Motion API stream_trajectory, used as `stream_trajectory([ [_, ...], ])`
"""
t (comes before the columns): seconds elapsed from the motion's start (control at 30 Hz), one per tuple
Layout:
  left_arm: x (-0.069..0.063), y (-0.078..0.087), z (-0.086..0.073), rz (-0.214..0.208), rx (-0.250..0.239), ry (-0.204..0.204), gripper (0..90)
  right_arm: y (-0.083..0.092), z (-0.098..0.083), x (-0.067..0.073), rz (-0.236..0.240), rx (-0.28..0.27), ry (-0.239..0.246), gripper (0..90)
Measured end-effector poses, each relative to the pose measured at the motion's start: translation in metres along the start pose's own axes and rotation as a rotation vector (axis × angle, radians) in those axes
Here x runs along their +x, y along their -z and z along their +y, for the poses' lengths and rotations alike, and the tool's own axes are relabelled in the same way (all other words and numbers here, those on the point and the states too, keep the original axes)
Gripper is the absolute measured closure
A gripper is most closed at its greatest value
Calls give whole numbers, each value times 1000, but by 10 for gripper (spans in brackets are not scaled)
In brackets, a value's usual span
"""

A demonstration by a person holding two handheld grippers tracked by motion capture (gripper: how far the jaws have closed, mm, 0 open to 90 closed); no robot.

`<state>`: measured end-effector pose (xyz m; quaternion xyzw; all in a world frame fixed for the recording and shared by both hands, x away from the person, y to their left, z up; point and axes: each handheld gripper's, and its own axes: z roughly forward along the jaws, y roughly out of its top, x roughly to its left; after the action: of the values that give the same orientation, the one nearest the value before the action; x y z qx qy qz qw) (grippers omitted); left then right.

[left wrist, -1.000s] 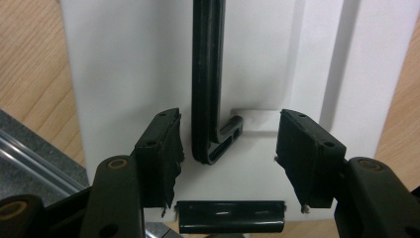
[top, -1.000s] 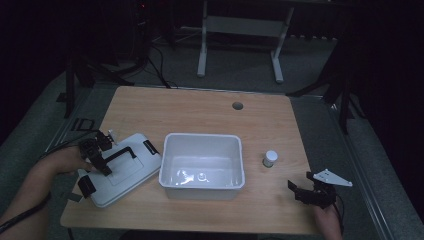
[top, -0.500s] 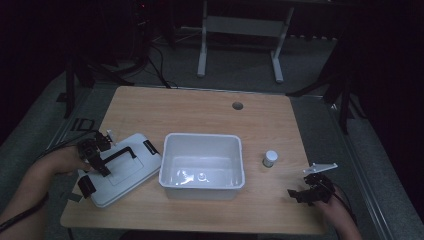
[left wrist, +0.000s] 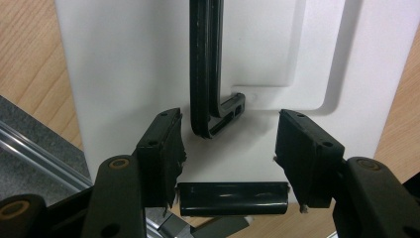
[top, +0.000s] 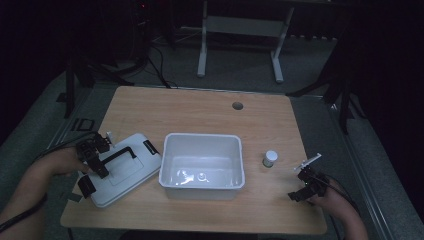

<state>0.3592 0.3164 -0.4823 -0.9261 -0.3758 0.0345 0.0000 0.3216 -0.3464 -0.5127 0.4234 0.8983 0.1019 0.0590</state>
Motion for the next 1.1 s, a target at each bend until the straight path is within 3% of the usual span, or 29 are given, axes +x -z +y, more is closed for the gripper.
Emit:
stream_trajectory([
  [0.17,1,3,-1,0,-2,1,432,2,8,1,-11,82,32,117],
  [0.27,-1,4,0,10,11,-8,432,1,16,1,-15,178,39,118],
  [0.4,-3,7,1,10,-6,-13,432,0,22,0,-46,199,15,118],
  [0.57,-4,6,2,12,4,-14,432,1,35,-5,21,242,-51,117],
  [0.73,-3,5,2,14,10,-14,431,7,50,-11,20,240,-106,118],
  [0.93,-3,5,1,14,11,-12,431,10,68,-11,-19,227,-108,120],
  [1.1,-3,7,1,20,12,-17,432,12,81,-14,5,195,-117,111],
])
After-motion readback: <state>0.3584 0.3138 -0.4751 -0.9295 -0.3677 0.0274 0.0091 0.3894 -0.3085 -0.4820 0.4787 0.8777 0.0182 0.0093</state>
